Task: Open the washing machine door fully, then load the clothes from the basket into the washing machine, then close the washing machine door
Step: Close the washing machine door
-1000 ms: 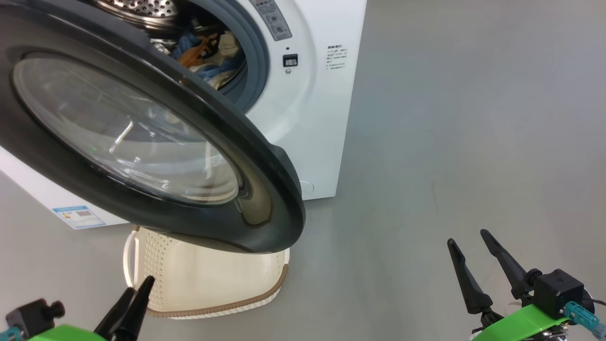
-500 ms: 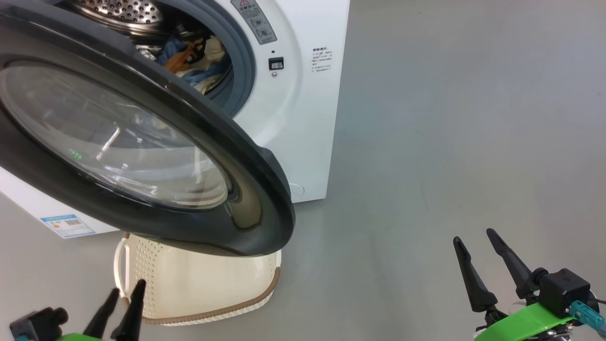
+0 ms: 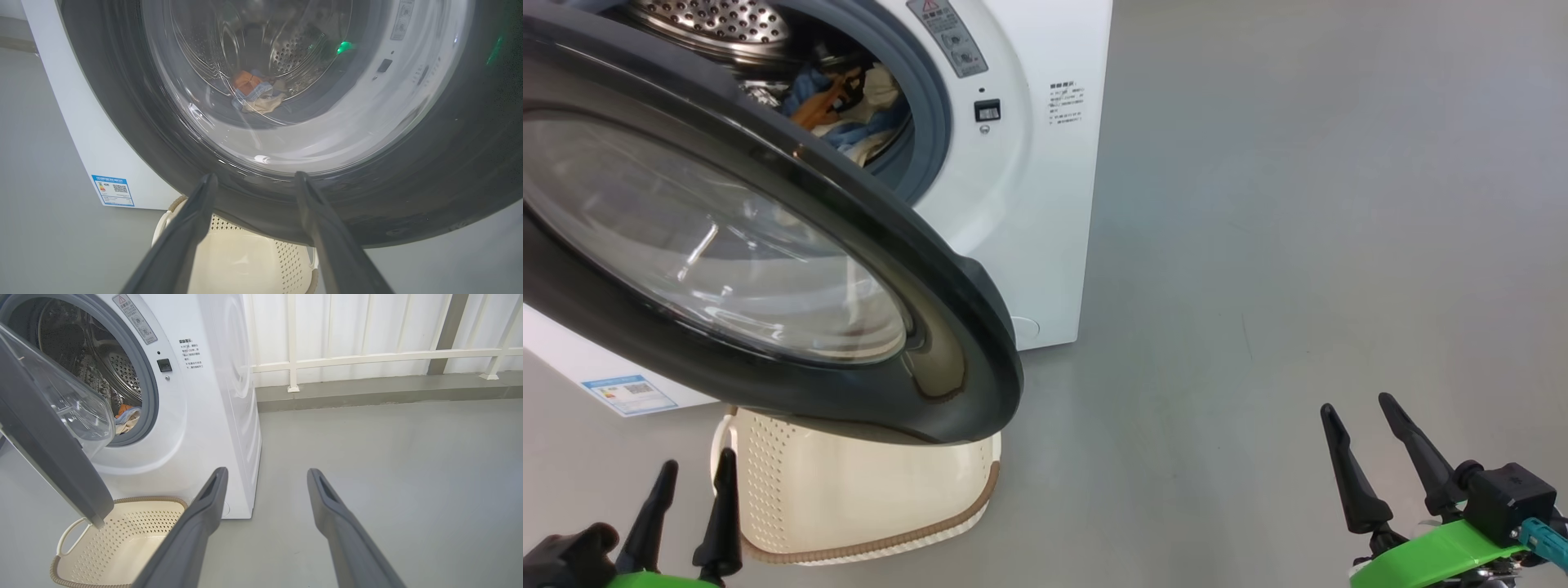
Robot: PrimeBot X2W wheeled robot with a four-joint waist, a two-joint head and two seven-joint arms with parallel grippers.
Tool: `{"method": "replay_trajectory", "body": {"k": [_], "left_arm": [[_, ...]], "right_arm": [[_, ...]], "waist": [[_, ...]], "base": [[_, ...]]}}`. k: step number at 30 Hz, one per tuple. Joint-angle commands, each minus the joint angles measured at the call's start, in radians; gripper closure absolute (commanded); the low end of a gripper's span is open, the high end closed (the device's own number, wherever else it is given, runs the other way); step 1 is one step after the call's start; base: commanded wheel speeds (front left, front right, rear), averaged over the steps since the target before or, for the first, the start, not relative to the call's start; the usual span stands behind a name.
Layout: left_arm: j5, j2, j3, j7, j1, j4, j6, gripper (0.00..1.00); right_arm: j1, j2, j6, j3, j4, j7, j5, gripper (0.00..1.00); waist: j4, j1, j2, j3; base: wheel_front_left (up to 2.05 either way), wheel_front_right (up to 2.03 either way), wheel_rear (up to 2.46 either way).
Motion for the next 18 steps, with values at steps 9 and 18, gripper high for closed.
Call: {"method": "replay_trajectory", "body": {"k": [9, 18], "left_arm": [[0.136, -0.056, 0.123, -0.010, 0.025, -0.081, -0.003, 0.00], [0.146, -0.086, 0.138, -0.010, 0.046, -0.065, -0.003, 0.00]], "right_arm": [[0.002, 0.006, 0.002, -0.036, -0.011, -0.005, -0.039, 0.00], [0.010, 0.016, 0.002, -0.038, -0.001, -0.005, -0.053, 0.00]], "waist": [[0.000, 0.0000, 0.0000, 0.001], [0.007, 0.0000, 0.0000, 0.001]], "base": [[0.00, 0.00, 0.00], [0.00, 0.00, 0.00]]}}
